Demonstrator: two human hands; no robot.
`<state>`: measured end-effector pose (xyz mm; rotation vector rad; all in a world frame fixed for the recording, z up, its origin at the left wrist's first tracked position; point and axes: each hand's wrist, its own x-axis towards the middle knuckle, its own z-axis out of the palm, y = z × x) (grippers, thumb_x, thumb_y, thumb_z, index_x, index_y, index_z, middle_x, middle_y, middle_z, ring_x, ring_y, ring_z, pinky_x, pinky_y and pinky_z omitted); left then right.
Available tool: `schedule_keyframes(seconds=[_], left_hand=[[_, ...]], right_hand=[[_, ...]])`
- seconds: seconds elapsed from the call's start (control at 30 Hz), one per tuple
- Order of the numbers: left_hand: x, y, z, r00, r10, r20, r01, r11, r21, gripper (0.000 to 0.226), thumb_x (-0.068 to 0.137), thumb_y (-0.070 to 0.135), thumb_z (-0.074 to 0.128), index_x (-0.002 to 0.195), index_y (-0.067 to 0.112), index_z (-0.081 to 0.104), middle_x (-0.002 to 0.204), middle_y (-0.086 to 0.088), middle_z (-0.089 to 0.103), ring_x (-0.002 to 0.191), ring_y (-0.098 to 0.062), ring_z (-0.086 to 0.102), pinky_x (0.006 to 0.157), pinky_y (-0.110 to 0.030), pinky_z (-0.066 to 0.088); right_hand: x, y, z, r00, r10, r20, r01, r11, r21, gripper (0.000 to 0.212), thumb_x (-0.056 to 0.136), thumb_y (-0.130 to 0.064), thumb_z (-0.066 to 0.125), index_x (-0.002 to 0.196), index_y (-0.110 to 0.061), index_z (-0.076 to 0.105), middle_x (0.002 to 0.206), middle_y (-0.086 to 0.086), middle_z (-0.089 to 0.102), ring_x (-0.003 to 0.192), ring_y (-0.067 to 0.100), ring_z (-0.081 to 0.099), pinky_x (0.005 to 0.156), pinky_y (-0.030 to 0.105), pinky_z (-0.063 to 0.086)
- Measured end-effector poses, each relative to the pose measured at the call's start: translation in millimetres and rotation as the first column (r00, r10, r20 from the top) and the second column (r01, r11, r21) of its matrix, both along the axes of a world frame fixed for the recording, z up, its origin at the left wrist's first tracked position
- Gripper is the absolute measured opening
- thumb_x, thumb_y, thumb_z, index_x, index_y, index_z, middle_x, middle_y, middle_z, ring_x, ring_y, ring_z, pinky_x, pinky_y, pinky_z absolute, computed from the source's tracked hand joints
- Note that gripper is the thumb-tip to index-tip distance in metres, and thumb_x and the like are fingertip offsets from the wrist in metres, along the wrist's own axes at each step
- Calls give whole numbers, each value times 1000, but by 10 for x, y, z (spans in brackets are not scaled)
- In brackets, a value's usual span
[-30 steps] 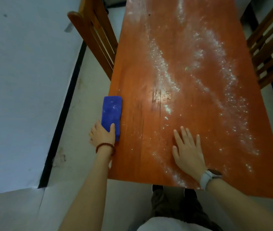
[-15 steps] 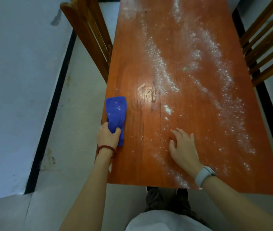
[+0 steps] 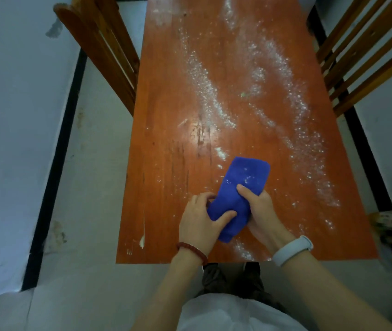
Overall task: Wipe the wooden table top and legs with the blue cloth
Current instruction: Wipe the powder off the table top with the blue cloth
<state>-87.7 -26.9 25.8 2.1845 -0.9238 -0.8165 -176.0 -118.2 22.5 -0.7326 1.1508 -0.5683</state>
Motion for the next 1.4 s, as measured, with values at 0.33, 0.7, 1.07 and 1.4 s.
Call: schedule_keyframes(seconds=[0.33,0.7,1.07,1.4], left_hand=[[-688,-429,-312,926,-294,235,223,932,286,53,91,48,38,139,30,26,152,2,16,140,-20,7,112,-46,14],[-911,-545,-713,867,-375,328,210,872,443,57,90,52,35,141,41,13,155,5,-2,142,-21,-7,112,-48,3],[-907,-526,-724,875,-322,361,171,904,392,51,92,42,40,140,40,22,155,6,6,142,-19,-2,112,-46,4],[-919,-530,-730,872,-320,371,161,902,401,50,93,42,36,140,40,21,155,5,6,142,-19,-2,113,-45,4]], right_hand=[[-1557,-637,109,609,-171,-775,-395,782,-483,35,88,-23,56,116,-4,45,113,15,51,97,30,54,79,40,46],[-2006,-718,-555,164,-244,-956,-853,452,-262,63,69,-17,73,126,-4,50,106,24,57,79,38,56,52,38,51],[-1930,-703,-268,720,-44,-693,-529,611,-589,40,88,-19,59,125,-14,46,92,1,60,64,5,55,59,15,42],[-1825,-1022,-656,406,-171,-898,-813,382,-440,59,72,-11,67,129,-15,50,119,16,55,91,32,58,64,34,51]])
